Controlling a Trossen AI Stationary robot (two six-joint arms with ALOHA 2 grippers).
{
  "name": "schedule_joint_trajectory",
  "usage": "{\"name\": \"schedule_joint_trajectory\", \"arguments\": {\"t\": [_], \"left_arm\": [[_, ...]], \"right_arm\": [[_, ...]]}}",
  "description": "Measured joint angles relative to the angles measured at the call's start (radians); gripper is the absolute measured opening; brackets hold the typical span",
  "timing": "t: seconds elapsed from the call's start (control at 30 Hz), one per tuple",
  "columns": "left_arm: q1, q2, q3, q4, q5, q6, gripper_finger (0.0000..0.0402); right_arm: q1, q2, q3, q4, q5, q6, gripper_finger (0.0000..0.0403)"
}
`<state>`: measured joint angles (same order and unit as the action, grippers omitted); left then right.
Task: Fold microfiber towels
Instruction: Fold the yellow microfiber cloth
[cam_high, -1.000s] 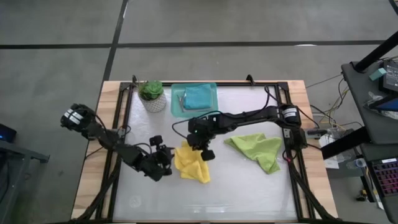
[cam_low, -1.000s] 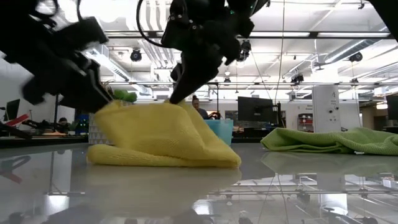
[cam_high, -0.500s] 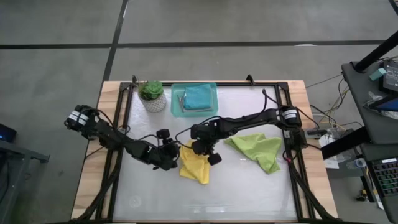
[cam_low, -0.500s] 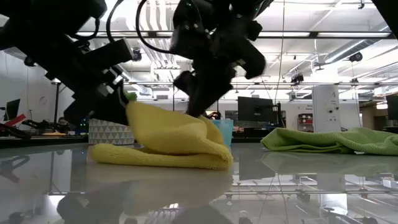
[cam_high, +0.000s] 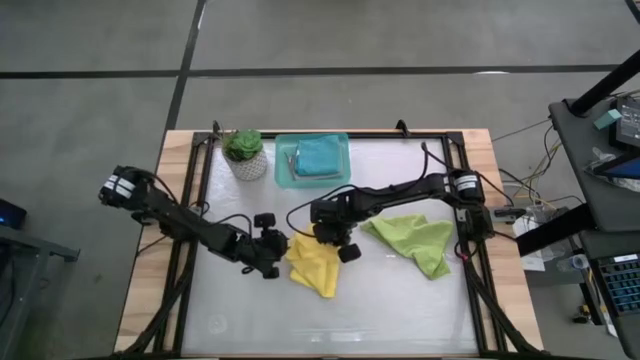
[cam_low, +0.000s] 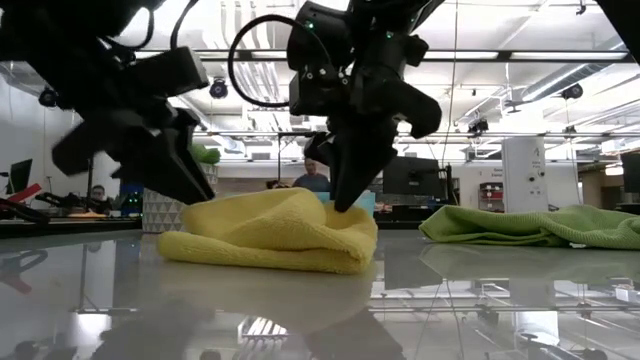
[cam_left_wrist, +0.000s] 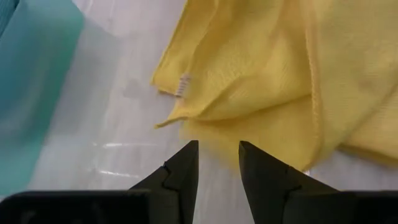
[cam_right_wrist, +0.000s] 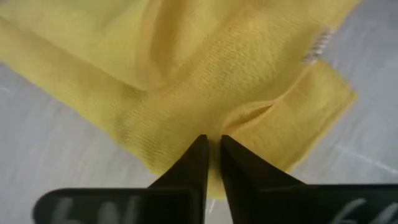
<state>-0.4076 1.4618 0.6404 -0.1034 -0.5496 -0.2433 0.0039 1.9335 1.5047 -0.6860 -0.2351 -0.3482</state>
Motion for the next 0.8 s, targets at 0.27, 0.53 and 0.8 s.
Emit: {"name": "schedule_joint_trajectory", "arguments": {"t": [0.27, 0.53, 0.8], "left_arm": [[-0.01, -0.122, 0.043, -0.243, 0.066, -0.159, 0.01], [-0.128, -0.096, 0.082, -0.246, 0.104, -0.353, 0.0076], [-0.172, 0.027, 0.208, -0.247, 0.152, -0.34, 0.0025]], "right_arm": [[-0.01, -0.001, 0.0, 0.0, 0.0, 0.03, 0.0136], [0.008, -0.099, -0.058, -0.002, 0.07, 0.148, 0.0157], [0.055, -0.247, -0.238, 0.173, 0.093, 0.226, 0.0144]]}}
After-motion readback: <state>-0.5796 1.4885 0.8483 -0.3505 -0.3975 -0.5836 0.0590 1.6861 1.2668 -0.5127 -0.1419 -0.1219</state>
